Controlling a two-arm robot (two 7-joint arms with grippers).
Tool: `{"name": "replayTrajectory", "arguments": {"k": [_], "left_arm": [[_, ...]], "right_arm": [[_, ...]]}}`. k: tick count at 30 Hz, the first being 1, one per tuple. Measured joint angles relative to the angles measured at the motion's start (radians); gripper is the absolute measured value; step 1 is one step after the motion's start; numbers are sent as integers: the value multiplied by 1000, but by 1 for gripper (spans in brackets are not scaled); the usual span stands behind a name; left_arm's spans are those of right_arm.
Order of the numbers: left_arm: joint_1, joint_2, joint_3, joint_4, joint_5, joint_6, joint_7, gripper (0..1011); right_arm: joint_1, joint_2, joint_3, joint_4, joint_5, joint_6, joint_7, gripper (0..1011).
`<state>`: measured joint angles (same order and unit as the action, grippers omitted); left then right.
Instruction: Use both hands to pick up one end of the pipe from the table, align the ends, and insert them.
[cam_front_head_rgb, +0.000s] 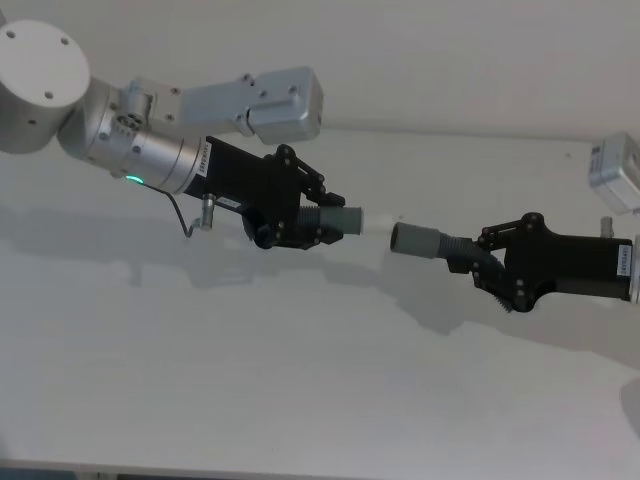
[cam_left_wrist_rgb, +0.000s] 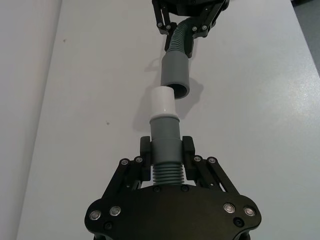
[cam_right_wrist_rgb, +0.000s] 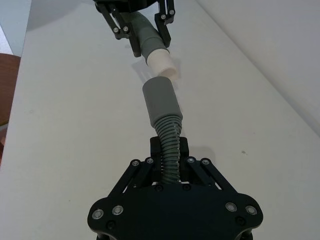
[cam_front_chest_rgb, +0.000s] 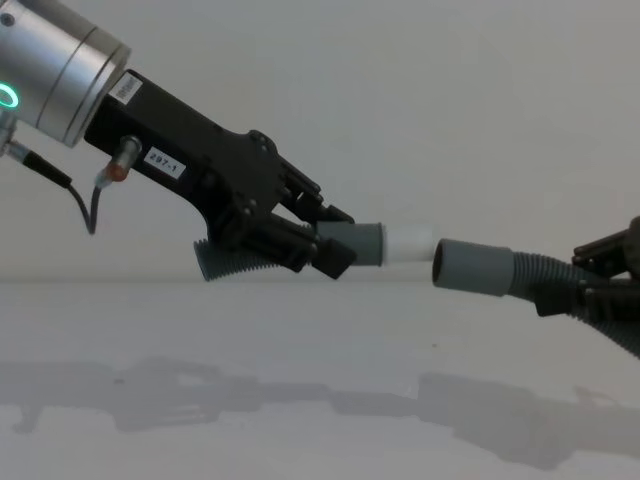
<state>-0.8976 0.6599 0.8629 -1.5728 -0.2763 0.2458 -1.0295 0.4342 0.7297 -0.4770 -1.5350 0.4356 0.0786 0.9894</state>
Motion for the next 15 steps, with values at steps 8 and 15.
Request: {"name": "replayTrajectory", "arguments": {"k": [8,15], "left_arm": [[-4,-1,7,5,-3,-2,3,354],[-9,-1,15,12,-6,-4,6,354]], "right_arm": [[10,-4,-8,8,8,6,-4,177],[18,-10,-13,16,18,13,-10,177]]}}
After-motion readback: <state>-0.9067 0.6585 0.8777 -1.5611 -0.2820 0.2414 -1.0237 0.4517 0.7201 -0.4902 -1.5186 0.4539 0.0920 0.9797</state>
